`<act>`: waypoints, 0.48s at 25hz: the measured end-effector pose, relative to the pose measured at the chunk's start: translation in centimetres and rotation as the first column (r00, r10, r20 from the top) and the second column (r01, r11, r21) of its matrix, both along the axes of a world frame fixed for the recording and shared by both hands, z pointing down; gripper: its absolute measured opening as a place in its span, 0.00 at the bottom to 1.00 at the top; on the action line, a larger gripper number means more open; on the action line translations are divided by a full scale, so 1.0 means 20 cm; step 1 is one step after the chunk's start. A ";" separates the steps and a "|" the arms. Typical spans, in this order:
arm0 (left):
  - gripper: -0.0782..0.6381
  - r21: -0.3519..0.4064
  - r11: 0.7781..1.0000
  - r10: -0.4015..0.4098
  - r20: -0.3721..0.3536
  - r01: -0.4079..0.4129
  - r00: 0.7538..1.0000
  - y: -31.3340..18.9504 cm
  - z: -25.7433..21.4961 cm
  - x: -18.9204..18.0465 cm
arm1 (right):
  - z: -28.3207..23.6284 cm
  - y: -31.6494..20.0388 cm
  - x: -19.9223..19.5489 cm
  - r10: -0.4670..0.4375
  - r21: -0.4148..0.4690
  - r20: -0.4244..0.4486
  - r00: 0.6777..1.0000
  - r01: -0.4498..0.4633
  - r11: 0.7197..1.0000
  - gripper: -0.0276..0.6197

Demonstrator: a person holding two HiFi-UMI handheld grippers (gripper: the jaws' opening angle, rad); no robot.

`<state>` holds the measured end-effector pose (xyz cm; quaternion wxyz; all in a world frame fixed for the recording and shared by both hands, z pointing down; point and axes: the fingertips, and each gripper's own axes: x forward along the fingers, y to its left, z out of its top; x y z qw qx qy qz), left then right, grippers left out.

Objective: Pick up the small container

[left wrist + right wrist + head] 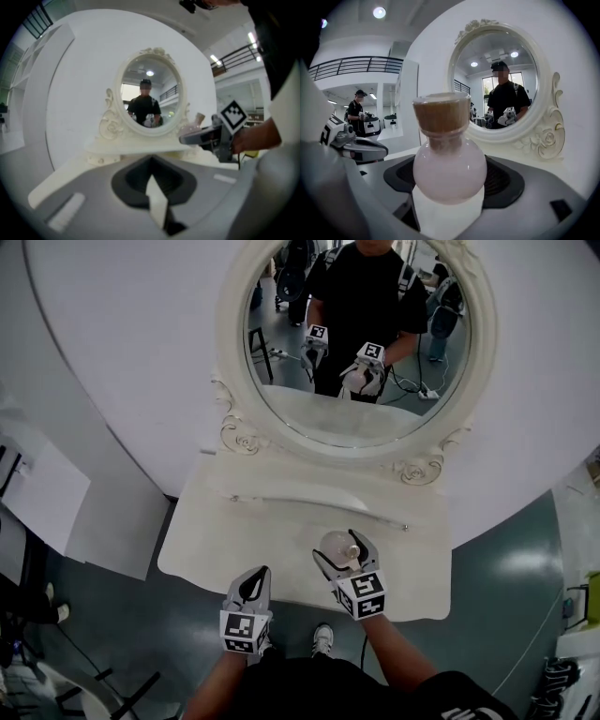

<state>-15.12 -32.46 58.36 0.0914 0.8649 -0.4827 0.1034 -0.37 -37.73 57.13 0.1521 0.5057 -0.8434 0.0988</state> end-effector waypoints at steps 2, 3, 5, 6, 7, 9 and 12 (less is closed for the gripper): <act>0.12 0.026 1.000 0.007 -0.018 -0.007 1.000 -0.04 -0.05 0.02 | -0.07 0.01 0.01 -0.001 0.045 0.022 1.000 0.000 0.999 0.60; 0.12 0.036 0.999 0.010 -0.030 -0.009 0.999 -0.06 -0.08 0.03 | -0.10 0.01 0.01 0.001 0.062 0.032 0.999 -0.003 0.998 0.60; 0.12 0.052 0.999 0.016 -0.051 -0.014 0.999 -0.08 -0.12 0.04 | -0.14 0.03 0.02 0.005 0.090 0.048 0.999 -0.010 0.996 0.60; 0.12 0.060 0.998 0.021 -0.058 -0.018 0.998 -0.09 -0.14 0.05 | -0.17 0.04 0.03 0.008 0.102 0.052 0.999 -0.014 0.995 0.60; 0.12 0.067 0.998 0.026 -0.064 -0.022 0.998 -0.09 -0.16 0.06 | -0.19 0.05 0.03 0.012 0.112 0.055 0.998 -0.018 0.994 0.60; 0.12 0.080 0.996 0.035 -0.074 -0.029 0.997 -0.11 -0.20 0.06 | -0.23 0.07 0.04 0.017 0.127 0.056 0.998 -0.024 0.992 0.60; 0.12 0.099 0.994 0.047 -0.085 -0.038 0.995 -0.13 -0.24 0.07 | -0.28 0.11 0.04 0.020 0.144 0.057 0.998 -0.028 0.989 0.60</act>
